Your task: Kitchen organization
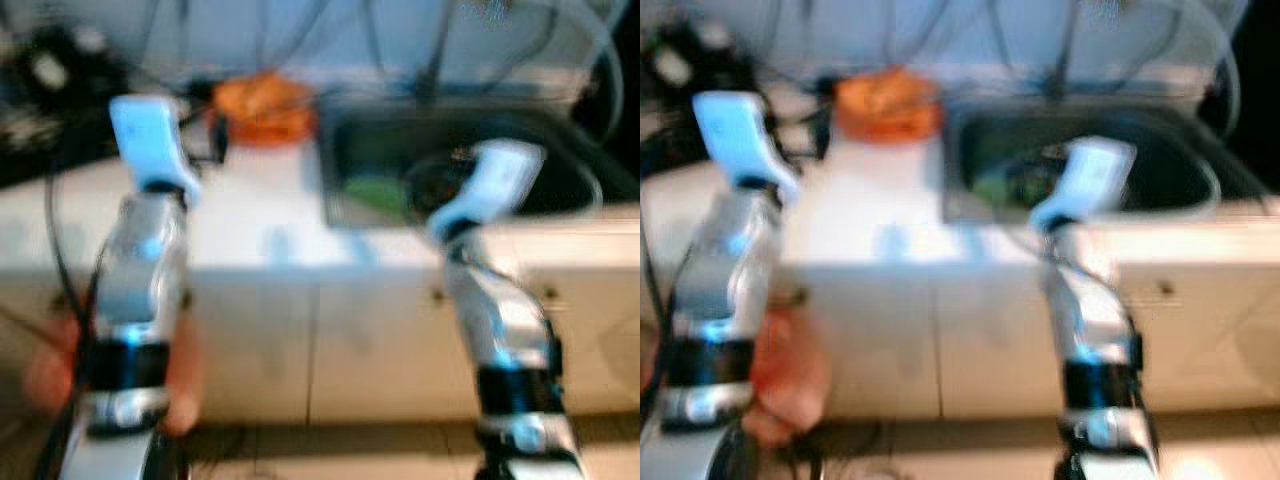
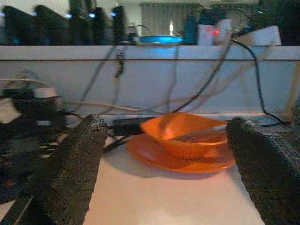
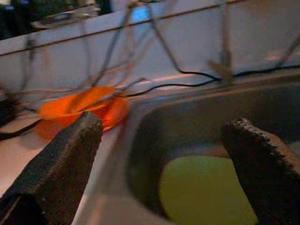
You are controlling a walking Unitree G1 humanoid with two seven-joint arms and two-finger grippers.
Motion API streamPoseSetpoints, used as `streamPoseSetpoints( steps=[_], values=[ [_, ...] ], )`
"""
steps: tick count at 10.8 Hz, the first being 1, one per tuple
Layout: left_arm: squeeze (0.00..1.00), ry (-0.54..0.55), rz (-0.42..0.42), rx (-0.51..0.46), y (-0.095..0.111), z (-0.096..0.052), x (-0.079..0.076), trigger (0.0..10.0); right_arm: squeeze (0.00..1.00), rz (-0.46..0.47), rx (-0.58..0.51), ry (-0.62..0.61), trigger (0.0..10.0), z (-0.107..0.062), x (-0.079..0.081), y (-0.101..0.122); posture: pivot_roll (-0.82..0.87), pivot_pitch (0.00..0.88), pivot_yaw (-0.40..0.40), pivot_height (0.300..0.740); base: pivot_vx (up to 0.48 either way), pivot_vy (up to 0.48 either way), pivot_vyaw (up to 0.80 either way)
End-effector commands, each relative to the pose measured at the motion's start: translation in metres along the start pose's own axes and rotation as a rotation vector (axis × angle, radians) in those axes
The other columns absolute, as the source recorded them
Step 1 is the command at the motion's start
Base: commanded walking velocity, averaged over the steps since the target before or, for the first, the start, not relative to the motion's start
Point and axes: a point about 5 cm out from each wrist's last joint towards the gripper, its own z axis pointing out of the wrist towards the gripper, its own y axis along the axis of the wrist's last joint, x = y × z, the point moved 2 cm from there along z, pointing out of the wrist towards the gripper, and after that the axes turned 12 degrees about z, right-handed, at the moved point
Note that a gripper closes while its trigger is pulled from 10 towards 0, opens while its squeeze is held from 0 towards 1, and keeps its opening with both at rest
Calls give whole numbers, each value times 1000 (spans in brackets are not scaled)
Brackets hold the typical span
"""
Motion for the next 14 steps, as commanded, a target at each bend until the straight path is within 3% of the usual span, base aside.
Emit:
streamPoseSetpoints(
  steps=[1, 2, 5, 9, 14],
  values=[
    [0, -24, -7, -24, 6, 1, -10, 10000, 0, -16, -4, 18, 10000, 1, 1, 10, 128, 12, -10, 740, 0, 0, 0],
    [0, -20, -20, -38, 7, -2, -12, 10000, 0, -45, -19, 112, 10000, -4, 14, 9, 141, 4, -12, 740, 0, 0, 0],
    [0, -14, -39, -41, 6, -5, -15, 10000, 0, -7, -27, 122, 10000, -3, 22, 7, 140, 0, -6, 740, 105, 0, 0],
    [0, -25, -32, -49, 9, -2, -16, 10000, 0, -1, -68, 125, 10000, -4, 21, 14, 132, 8, 5, 740, 463, 0, 0],
    [0, 40, -13, -45, 10, -6, -8, 10000, 0, -44, -16, 215, 10000, -10, 33, 6, 138, 26, 1, 740, 441, 0, 0]
  ],
)
